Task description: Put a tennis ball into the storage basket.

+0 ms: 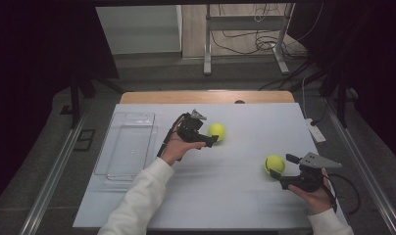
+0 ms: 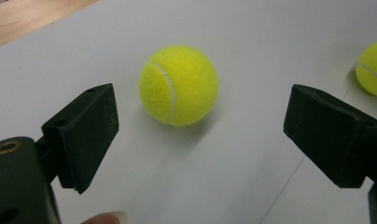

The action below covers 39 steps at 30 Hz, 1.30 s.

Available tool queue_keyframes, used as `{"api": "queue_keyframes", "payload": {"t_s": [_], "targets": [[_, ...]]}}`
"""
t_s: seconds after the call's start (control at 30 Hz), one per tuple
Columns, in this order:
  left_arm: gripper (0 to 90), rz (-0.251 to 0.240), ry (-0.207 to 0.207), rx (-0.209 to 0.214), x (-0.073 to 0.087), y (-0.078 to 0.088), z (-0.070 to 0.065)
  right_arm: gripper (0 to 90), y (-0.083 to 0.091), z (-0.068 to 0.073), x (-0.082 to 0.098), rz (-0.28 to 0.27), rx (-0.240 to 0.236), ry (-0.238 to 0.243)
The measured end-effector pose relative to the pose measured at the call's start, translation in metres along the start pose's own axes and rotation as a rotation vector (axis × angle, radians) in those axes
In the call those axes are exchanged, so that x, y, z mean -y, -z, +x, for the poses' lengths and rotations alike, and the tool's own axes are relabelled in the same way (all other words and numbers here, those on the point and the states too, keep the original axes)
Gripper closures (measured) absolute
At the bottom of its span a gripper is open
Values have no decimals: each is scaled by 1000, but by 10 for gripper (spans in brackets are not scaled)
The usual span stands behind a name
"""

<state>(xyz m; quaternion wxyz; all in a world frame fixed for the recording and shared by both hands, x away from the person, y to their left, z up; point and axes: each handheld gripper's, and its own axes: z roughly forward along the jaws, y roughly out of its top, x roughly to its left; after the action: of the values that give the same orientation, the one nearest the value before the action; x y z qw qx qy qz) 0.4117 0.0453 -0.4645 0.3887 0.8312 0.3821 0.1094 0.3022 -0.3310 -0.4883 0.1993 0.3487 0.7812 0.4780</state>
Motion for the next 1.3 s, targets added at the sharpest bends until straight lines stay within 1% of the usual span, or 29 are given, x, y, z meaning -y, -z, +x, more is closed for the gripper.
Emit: {"api": "queue_keyframes", "payload": {"t_s": [0.23,0.4,0.5,0.6,0.7,0.83,0.9,0.97,1.07,1.3], "targets": [[109,24,8,4,-3,-11,3,110,0,0,0,-3,-2,-3],[104,31,16,6,-6,-17,4,109,0,0,0,-1,-2,-1],[102,44,22,21,-7,-22,4,110,0,0,0,0,-3,0],[91,53,25,17,-8,-26,6,110,-1,0,0,2,-5,0],[81,51,34,12,-10,-29,8,110,-1,1,0,3,-5,3],[74,41,28,13,-12,-33,8,110,-1,0,0,4,-5,2],[71,40,33,14,-13,-35,8,110,-1,1,0,5,-6,5],[70,42,41,14,-14,-39,8,110,-1,1,0,7,-4,10],[70,51,36,16,-15,-43,8,110,-1,1,0,7,-5,9],[73,56,53,16,-15,-51,10,110,-1,1,0,7,-4,9]]}}
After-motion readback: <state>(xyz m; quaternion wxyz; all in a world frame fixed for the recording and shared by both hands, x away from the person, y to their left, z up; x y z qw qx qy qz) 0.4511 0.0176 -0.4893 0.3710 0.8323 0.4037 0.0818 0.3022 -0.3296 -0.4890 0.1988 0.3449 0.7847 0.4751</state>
